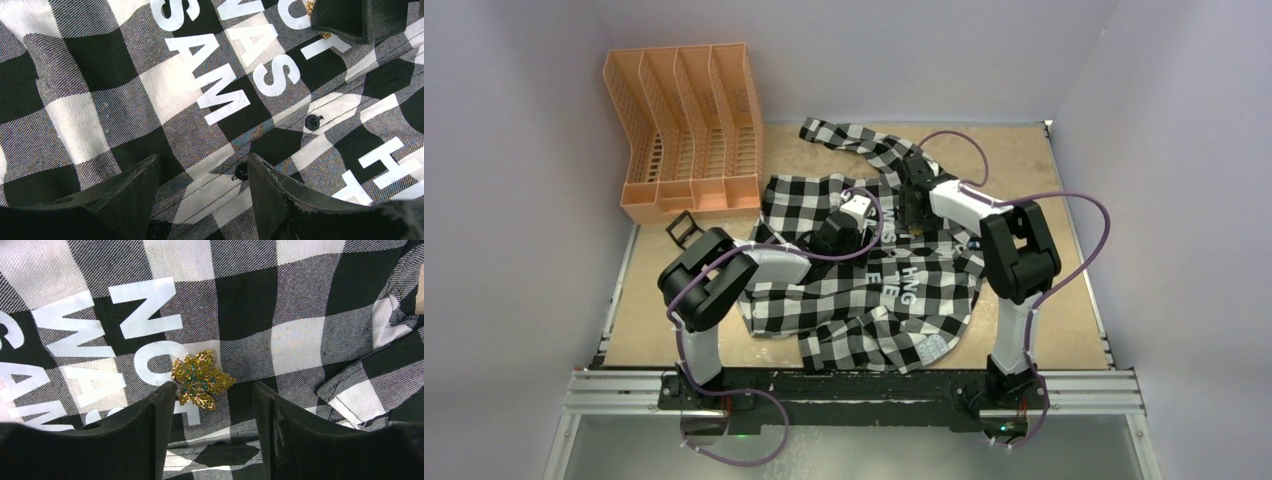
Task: Remove the brooch from the garment
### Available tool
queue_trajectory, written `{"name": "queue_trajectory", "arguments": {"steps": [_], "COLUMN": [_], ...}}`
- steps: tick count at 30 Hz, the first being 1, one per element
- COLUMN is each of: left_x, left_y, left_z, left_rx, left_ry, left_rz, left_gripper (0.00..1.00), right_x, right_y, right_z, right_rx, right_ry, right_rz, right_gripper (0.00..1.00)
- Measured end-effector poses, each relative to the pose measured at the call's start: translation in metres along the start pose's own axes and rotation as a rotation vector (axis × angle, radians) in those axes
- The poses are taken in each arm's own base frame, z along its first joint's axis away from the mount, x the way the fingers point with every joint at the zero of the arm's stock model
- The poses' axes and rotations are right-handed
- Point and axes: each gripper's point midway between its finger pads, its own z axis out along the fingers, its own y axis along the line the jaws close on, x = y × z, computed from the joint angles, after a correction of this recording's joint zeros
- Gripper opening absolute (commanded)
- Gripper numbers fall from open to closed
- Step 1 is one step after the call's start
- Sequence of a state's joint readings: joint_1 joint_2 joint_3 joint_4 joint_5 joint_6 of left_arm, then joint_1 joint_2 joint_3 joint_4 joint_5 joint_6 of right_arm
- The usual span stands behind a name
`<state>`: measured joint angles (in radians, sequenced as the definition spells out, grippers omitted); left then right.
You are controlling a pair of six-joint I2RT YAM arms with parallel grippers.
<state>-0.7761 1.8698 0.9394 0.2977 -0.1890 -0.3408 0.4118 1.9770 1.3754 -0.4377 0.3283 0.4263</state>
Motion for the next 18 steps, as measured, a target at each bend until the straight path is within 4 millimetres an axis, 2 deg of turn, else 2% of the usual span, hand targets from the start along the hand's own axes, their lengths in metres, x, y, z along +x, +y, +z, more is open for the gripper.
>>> {"name": "queue_trajectory", "arguments": {"steps": [18], "left_x": [0.0002], "left_y": [-0.0003], "left_z": [-0.0001], "left_rx": [0.002], "left_ry": [0.001], "left_rz": [0.0], "left_gripper": [0.63], "right_x": [-0.0069], "right_y": [0.0019], "right_z": [0.0025], "right_rx": [0.021], "right_ry": [-0.001], "right_rz": [0.012], "right_gripper": [0.59]}}
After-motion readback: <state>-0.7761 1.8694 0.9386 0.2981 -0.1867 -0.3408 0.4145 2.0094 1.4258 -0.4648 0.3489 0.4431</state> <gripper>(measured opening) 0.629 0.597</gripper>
